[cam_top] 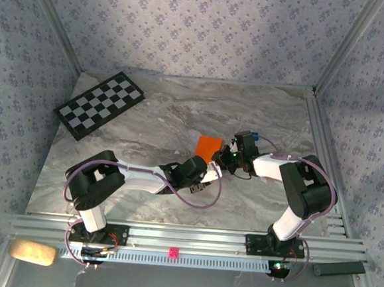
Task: Fold a paper plane with a square sheet of paper (pick it up from the middle)
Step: Fold the triangle a second time at the center of the table.
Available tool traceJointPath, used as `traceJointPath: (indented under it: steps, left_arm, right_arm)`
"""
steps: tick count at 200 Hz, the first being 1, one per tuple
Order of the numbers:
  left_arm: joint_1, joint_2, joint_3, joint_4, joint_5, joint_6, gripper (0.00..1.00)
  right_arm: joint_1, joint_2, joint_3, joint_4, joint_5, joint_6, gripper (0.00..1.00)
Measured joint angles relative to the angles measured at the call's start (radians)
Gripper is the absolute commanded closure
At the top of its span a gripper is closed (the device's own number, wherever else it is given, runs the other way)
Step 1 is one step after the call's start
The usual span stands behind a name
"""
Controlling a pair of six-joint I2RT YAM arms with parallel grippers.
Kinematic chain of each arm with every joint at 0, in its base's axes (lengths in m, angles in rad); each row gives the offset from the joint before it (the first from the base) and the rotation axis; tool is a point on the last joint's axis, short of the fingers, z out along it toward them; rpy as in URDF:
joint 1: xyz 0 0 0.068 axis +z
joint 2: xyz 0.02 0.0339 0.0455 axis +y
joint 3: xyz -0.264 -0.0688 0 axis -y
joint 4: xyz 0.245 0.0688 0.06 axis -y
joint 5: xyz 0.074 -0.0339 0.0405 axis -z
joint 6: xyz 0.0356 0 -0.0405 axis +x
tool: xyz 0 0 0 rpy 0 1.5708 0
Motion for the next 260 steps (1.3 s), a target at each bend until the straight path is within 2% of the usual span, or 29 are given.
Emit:
traceJointPath:
  steps: [12,46,82,161,207,231,260]
  left_arm:
    - [0.0,0.0,0.0,0.001,-0.003,0.0,0.63]
    - [0.0,0.0,0.003,0.008,-0.019,0.003,0.63]
    - [0.0,0.0,0.012,0.021,-0.026,0.003,0.65]
    - [0.0,0.0,0.015,0.018,-0.033,0.002,0.87]
    - [0.02,0.0,0.039,-0.032,-0.02,-0.058,0.98]
    - [0.062,-0.006,0.062,-0.069,0.029,-0.135,1.0]
    - [0.119,-0.023,0.071,-0.117,0.113,-0.245,1.0]
  right_arm:
    - [0.0,0.0,0.0,0.0,0.0,0.0,0.9]
    - [-0.003,0.0,0.0,0.0,0.0,0.0,0.89]
    - [-0.003,0.0,0.0,0.0,0.0,0.0,0.89]
    - [-0.003,-0.006,0.0,0.0,0.0,0.0,0.88]
    - [-0.007,-0.025,-0.006,-0.004,0.004,-0.006,0.79]
    - [-0.022,-0.047,-0.008,-0.032,0.016,-0.026,0.69]
    - [-0.059,-0.105,-0.031,-0.08,0.046,-0.06,0.63]
